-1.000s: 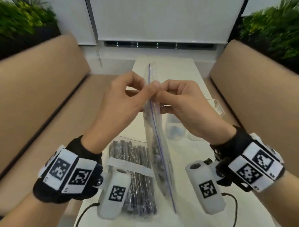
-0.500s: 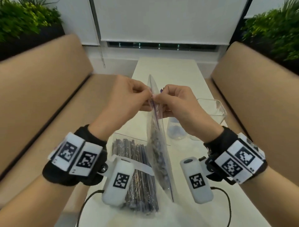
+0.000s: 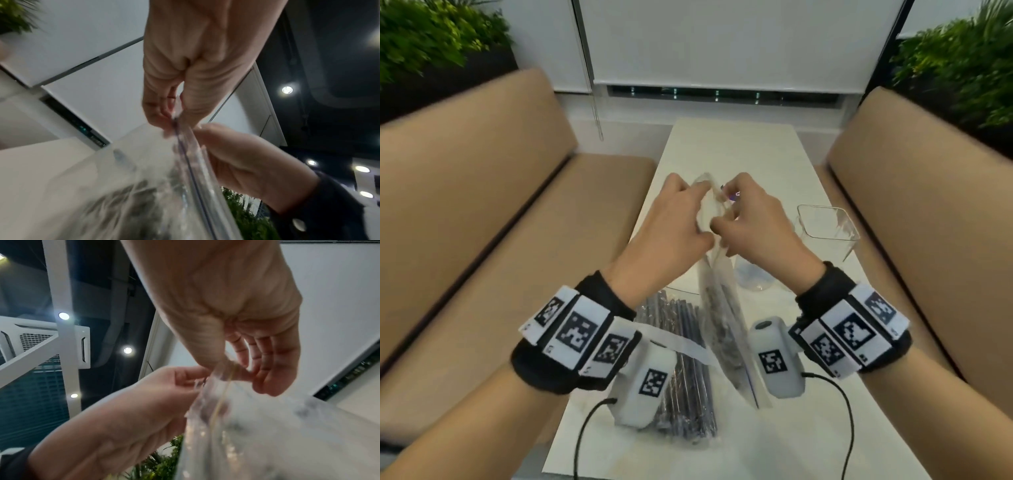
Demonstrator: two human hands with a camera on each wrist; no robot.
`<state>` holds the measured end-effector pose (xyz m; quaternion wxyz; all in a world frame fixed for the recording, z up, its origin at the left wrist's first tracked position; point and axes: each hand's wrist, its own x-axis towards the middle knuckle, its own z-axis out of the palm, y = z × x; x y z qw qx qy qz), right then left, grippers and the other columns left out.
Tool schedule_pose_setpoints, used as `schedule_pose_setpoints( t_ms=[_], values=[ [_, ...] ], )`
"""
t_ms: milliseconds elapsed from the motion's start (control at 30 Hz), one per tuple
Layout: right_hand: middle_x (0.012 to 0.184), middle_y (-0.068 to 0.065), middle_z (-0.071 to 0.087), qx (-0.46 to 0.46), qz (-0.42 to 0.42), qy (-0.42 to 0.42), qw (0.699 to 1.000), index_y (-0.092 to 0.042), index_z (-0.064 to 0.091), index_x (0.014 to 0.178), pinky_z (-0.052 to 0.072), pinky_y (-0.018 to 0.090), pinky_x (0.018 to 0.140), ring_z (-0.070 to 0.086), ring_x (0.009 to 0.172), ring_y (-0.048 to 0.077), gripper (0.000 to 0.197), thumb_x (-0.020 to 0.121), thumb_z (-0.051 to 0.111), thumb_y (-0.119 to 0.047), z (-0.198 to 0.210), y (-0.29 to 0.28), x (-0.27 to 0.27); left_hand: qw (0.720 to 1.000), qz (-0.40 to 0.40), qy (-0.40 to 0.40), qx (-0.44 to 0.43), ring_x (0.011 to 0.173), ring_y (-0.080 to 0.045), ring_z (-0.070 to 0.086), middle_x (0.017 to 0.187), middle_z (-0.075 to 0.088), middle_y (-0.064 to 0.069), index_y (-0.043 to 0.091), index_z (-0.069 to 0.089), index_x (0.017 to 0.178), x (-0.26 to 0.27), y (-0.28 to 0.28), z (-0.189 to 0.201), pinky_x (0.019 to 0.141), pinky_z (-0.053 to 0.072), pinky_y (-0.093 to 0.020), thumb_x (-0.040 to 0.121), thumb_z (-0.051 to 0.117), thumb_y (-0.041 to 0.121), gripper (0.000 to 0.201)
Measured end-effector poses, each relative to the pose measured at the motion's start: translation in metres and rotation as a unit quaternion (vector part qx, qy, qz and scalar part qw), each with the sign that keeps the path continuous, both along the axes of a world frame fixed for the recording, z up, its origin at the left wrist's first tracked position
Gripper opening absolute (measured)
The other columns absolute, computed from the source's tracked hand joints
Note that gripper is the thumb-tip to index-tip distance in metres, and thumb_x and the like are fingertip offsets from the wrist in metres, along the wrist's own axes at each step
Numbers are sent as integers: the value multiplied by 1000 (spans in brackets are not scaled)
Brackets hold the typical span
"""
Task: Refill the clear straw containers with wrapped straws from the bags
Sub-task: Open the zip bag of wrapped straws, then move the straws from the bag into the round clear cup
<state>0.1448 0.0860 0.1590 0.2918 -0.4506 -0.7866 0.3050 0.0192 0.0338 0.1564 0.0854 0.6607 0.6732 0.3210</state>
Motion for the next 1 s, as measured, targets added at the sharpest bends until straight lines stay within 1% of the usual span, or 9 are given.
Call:
schedule_pose_setpoints(
  t_ms=[100,233,300,367,433,533,700,767,1000],
  values=[
    [84,11,63,33,-37,-46,998,-9,58,103,57,48,68,60,69,29,28,78,57,3,7,12,38,988,-39,148,30,76,-24,46,101,35,-6,25,53,137,-34,-13,-7,64,40,-22,76,52,-13,72],
    [85,9,70,-73,-53,-104,991,-12,66,95,61,29,51,69,62,22,15,83,61,-5,19,16,94,965,18,233,-123,63,-7,38,133,35,-7,42,37,145,-66,-36,2,47,31,-17,85,46,-5,77],
    [88,10,73,-114,-58,-90,988,-11,68,94,62,31,57,75,68,26,8,89,61,-13,16,12,104,974,-26,152,-166,83,-13,49,139,36,1,44,34,145,-65,-38,6,67,44,-17,82,56,-7,84],
    [99,15,72,-165,-74,-15,983,-7,68,100,61,33,59,76,74,32,16,94,57,-17,10,10,108,976,-67,-67,-196,92,-13,62,138,43,8,50,38,138,-56,-35,6,76,58,-28,79,66,-8,87],
    [110,21,68,-252,-75,57,963,-5,65,109,61,33,57,76,78,36,24,98,52,-23,3,7,109,935,-72,-269,-221,84,-13,70,139,47,12,50,37,139,-42,-26,-2,65,61,-25,78,71,-9,92],
    [110,28,64,-336,-42,95,936,-1,65,107,62,33,54,71,85,48,27,101,44,-18,-9,-2,113,890,-92,-380,-235,85,-20,69,149,39,15,36,16,154,-15,-13,-18,58,56,-21,75,75,-8,108],
    [79,22,58,-263,-112,167,943,-6,60,85,62,30,54,66,62,29,30,104,37,-7,-25,-1,144,916,-131,-275,-260,64,-11,62,151,32,9,45,14,151,7,0,-41,55,54,-20,76,69,-4,106],
    [80,20,56,-261,-136,147,944,-6,61,86,61,29,54,64,55,21,30,104,37,-6,-47,-1,153,935,-152,-176,-268,83,-9,61,150,30,3,50,10,147,12,2,-50,64,54,-20,71,69,8,106],
    [90,6,71,-381,-140,146,903,-15,71,98,57,43,78,70,77,25,38,102,42,-39,-98,-9,157,841,-204,-335,-372,60,-9,67,154,23,-6,55,-3,147,30,9,-74,60,59,-26,80,64,-19,120]
  ],
)
